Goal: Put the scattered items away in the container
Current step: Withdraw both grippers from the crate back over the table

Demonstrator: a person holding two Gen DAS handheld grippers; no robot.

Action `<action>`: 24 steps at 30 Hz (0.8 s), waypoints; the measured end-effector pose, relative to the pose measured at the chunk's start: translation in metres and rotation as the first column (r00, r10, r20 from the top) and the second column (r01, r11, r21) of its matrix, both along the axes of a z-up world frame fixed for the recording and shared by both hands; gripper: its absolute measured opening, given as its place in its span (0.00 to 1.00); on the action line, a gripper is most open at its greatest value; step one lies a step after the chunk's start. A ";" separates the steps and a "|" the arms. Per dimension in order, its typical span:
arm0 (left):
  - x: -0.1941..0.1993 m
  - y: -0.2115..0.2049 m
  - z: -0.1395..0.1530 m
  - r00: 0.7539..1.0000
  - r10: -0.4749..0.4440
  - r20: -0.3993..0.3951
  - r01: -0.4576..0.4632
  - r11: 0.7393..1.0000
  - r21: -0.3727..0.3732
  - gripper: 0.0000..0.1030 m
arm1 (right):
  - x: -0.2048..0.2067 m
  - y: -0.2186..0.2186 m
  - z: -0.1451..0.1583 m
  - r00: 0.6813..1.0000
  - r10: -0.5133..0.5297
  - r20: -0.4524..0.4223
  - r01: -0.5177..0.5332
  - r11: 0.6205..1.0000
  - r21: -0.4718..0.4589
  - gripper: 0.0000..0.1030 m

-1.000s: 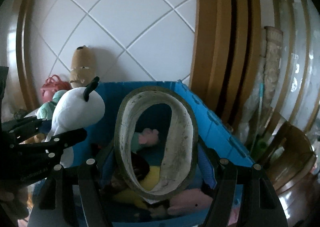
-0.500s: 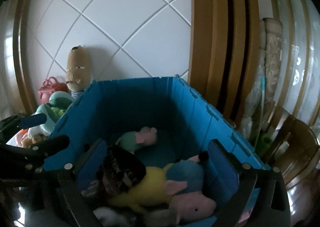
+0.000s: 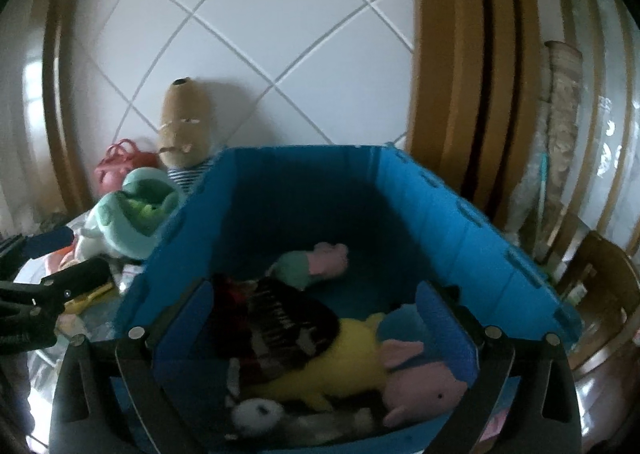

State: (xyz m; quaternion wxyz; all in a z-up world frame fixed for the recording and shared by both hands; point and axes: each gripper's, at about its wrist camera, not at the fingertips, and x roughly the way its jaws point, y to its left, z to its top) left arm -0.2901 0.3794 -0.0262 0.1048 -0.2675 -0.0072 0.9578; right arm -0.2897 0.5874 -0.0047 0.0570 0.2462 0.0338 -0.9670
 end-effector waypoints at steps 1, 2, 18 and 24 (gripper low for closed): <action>0.005 -0.013 -0.001 1.000 0.012 -0.001 -0.012 1.000 0.004 0.86 | 0.004 -0.010 0.002 1.000 0.011 -0.007 -0.011 1.000 -0.004 1.00; 0.010 -0.026 -0.002 1.000 0.024 -0.002 -0.024 1.000 0.009 0.86 | 0.009 -0.020 0.005 1.000 0.022 -0.015 -0.022 1.000 -0.009 1.00; 0.103 -0.282 -0.091 0.956 0.241 0.167 -0.234 0.970 -0.059 0.86 | 0.064 -0.267 -0.069 0.972 0.219 0.084 -0.214 0.975 -0.060 1.00; 0.116 -0.327 -0.148 0.929 0.230 0.290 -0.216 0.973 -0.078 0.85 | 0.077 -0.325 -0.138 0.940 0.219 0.261 -0.206 0.976 -0.076 1.00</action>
